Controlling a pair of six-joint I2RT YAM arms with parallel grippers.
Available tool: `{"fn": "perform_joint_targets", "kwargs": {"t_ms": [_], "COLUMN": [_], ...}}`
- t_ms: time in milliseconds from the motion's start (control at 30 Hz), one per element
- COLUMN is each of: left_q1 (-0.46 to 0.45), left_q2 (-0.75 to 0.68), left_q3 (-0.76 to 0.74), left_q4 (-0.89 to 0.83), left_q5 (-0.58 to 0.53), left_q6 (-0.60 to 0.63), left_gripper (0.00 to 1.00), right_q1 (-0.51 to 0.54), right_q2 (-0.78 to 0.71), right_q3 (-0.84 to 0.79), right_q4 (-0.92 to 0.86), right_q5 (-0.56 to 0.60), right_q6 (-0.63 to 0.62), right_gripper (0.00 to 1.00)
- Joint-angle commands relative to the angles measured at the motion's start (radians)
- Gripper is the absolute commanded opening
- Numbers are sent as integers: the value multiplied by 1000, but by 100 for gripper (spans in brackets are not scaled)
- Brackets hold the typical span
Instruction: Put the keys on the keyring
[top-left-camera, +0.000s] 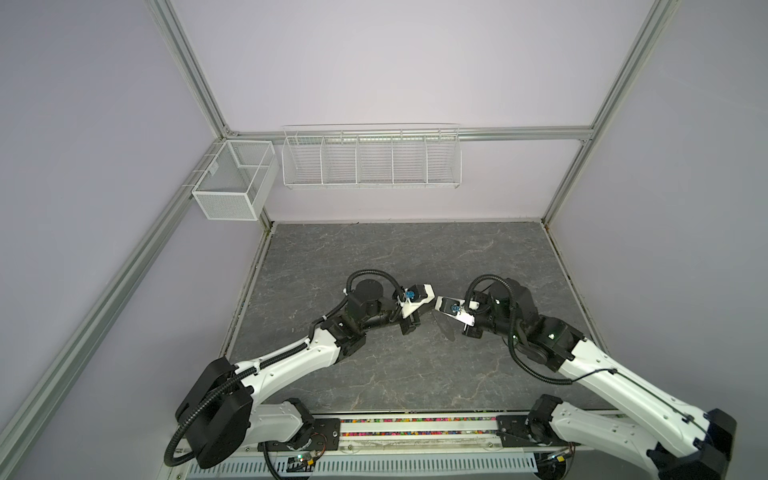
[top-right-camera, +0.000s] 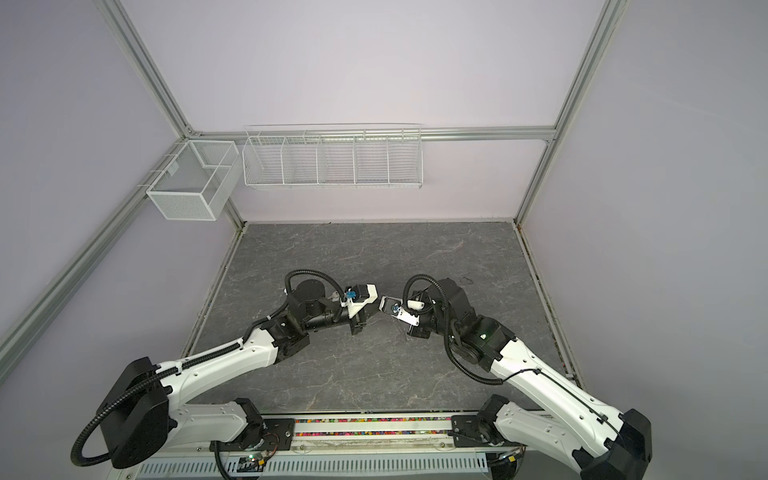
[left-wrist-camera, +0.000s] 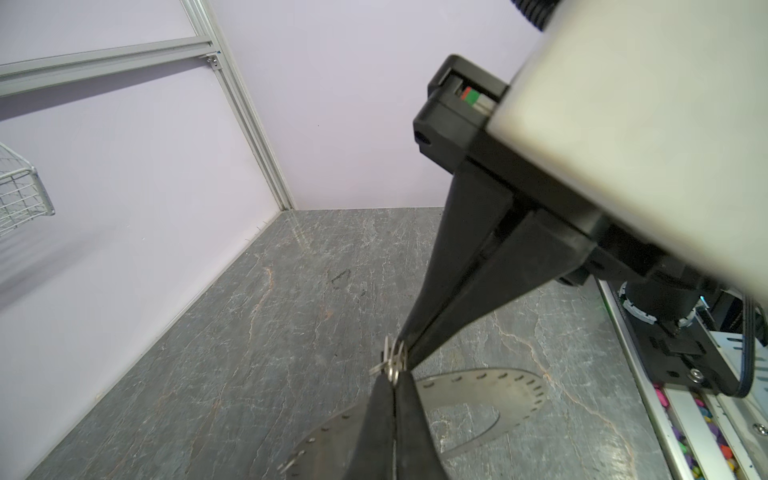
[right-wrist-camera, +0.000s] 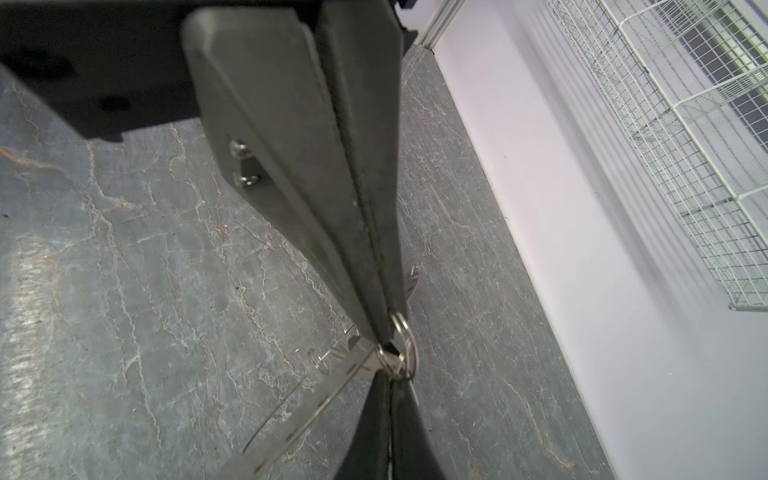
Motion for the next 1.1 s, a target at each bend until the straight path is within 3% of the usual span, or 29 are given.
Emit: {"fn": "perform_joint_targets", "kwargs": {"t_ms": [0,400,567,733,900,1067], "left_q1": [6,5,11,41,65,65], "left_q2": [4,43,38,5,-12,-26], "left_q3": [14,-48,-71,-72,-56,-40], "left_q4": [113,314,340,267,193,131], "left_q5": [-8,-82,-56,36,154,192], "left_q6": [-53,-109,-101,-88,-65,-38], "left_gripper": [0,0,0,0,0,0], "right_q1": [17,44,36,-67,-121,-129], "right_q2": [19,55,39,-77,-110,-82], "right_q3": [14,45,42,-30,-27,14], "right_q4": [-10,23,1,3,-14,-51], "right_q5": [31,28,31,-161,-258,-326], "right_q6": [-42,15,28,99,158,187], "right_gripper": [7,7,12,21,22,22]}}
